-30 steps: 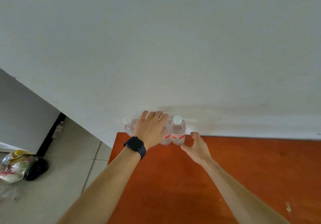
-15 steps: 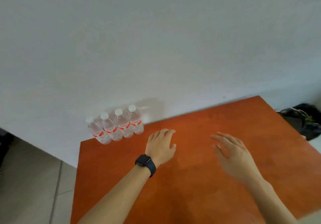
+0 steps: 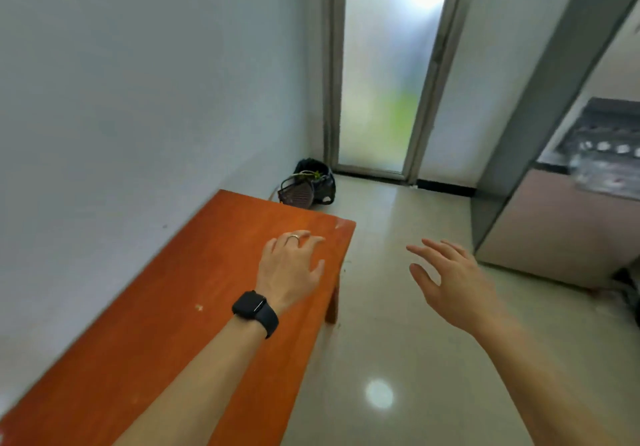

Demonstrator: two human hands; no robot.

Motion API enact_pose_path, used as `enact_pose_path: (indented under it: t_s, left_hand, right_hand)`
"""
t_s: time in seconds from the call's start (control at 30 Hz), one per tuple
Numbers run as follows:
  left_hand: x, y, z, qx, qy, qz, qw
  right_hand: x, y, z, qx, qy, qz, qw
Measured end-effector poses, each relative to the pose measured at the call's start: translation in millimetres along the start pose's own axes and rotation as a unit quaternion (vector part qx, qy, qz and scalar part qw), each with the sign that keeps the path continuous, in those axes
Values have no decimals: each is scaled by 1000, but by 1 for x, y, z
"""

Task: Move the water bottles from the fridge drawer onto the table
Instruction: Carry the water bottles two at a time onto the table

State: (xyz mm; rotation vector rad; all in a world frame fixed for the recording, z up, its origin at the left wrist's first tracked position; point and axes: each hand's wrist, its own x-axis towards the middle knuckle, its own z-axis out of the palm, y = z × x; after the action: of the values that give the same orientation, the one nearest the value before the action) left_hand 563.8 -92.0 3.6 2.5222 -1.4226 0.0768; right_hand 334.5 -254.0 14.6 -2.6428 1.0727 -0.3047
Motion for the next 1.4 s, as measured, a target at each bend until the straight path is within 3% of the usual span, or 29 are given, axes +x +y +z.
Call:
enact_pose_path:
  t_s: [0.23, 0.5, 0.9, 1.4]
  left_hand:
    - [64, 200, 23, -27, 13, 111, 993]
    - [130, 410, 47, -46, 15, 164, 985]
    - [302, 584, 100, -86, 21, 244, 966]
    - [559, 728, 196, -153, -79, 248, 953]
  right_hand:
    - [-50, 180, -89, 8, 101, 80, 992]
    - [-68, 368, -176, -2, 156, 138, 978]
    - [34, 551, -244, 6, 182, 170, 968]
    - [238, 755, -296, 41, 146, 207, 966]
